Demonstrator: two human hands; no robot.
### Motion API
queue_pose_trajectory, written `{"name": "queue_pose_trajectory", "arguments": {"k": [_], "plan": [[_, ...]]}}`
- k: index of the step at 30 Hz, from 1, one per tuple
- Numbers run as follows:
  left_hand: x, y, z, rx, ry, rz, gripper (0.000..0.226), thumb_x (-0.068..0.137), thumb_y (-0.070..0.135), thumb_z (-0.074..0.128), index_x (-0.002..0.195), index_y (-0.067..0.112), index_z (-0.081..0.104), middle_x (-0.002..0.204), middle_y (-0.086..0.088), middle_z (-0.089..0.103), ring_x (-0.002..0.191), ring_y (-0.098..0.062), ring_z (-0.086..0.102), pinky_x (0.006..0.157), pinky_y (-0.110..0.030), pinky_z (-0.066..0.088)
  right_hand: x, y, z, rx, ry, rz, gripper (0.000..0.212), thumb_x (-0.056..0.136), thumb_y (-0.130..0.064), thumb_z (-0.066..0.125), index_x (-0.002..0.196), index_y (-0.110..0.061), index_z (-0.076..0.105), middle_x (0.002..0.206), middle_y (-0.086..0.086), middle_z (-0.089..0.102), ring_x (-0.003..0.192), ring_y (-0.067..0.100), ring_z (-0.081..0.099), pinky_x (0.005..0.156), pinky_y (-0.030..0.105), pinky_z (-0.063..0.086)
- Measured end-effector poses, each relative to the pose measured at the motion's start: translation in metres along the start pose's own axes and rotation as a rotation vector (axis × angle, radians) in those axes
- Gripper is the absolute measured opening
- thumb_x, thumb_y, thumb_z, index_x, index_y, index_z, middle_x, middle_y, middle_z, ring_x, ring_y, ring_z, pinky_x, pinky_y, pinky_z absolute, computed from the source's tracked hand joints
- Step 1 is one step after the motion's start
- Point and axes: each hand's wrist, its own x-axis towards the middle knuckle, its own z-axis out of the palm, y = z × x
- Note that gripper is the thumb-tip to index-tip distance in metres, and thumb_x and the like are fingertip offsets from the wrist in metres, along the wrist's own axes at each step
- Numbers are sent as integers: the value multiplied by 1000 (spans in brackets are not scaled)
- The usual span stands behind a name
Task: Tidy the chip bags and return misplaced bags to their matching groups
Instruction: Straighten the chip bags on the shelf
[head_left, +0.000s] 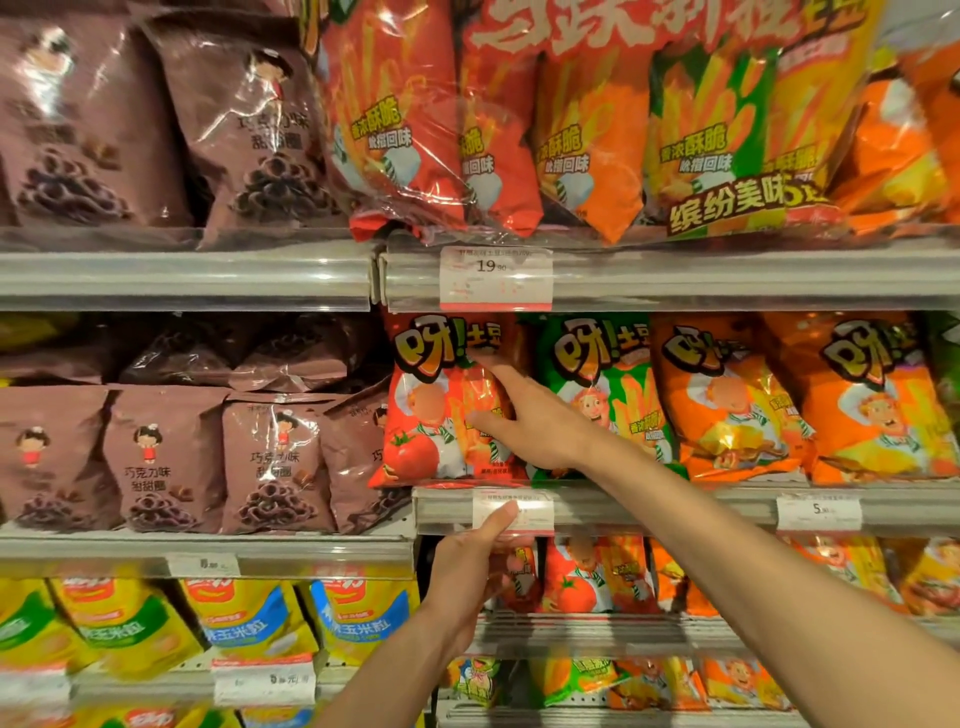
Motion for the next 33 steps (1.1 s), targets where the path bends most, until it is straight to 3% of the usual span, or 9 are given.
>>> {"name": "queue_pose_trajectory", "arguments": {"k": [3,9,12,19,22,25,28,30,33], "plan": [[1,0,1,2,1,-2,48,83,56,74,90,9,84,107,-23,75,65,-12,61,68,-29,46,0,2,4,65,30,13,74,100,-39,60,161,-37,18,160,11,35,148,28,35,120,40,33],[0,0,1,-26,-6,14,39,82,54,76,81,16,85,106,-23,75,71,-16,60,72,-32,46,-5,-1,6,39,135,37,87,98,-36,64,164,-26,8,169,6,13,154,24,25,120,34,28],[2,-2,1,-23,-1,17,39,82,55,76,80,17,85,105,-22,76,72,-18,60,73,-32,46,-6,-1,7,19,153,29,84,98,-38,64,163,-24,13,167,8,21,152,26,30,120,36,31],[4,-4,2,-17,19,26,41,83,52,76,83,12,84,102,-22,77,69,-15,60,73,-34,47,-12,-2,13,-202,226,-34,66,102,-43,56,158,-17,29,142,14,52,124,30,57,98,36,45],[4,-6,3,-10,44,38,45,85,50,75,87,6,83,101,-22,77,64,-13,60,72,-32,47,-16,-3,11,-228,243,-52,65,103,-43,54,157,-18,29,145,13,48,126,30,56,99,37,45],[6,-9,7,-37,91,57,50,85,50,74,85,0,79,94,-21,78,58,-13,58,71,-33,47,-29,0,3,-277,373,-109,57,102,-40,55,152,-16,42,150,10,43,134,28,49,105,36,42],[8,-13,14,-67,153,94,56,67,67,75,83,14,65,79,-15,65,68,-23,48,72,-37,43,-46,17,-10,-348,554,-148,48,99,-34,61,140,-11,56,145,17,48,136,31,44,108,45,44],[10,-19,20,-97,179,120,57,63,67,75,85,16,62,79,-10,60,73,-24,47,73,-38,42,-59,35,-19,-331,628,-68,51,97,-35,64,140,-10,56,144,20,44,137,35,40,111,47,41],[17,-24,21,-105,214,123,45,79,51,78,80,8,65,70,-10,68,74,-25,53,76,-40,47,-77,60,-29,-267,595,129,71,95,-51,63,150,-11,41,154,21,33,145,36,32,117,49,36]]}}
